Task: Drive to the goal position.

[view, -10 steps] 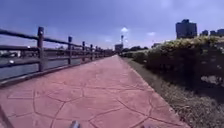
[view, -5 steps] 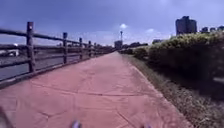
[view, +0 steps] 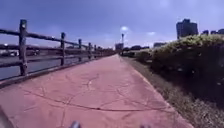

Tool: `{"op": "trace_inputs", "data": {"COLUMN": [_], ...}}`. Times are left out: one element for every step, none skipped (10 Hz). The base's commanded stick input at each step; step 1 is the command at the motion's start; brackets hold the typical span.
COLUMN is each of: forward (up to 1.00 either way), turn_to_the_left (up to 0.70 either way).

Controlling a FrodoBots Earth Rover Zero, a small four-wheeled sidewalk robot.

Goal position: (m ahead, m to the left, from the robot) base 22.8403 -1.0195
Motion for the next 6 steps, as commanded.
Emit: {"op": "trace_inputs", "data": {"forward": [0.7,0.7,0.7,0.7,0.7,0.7], "turn_to_the_left": [0.0,0.0,0.0,0.0,0.0,0.0]}}
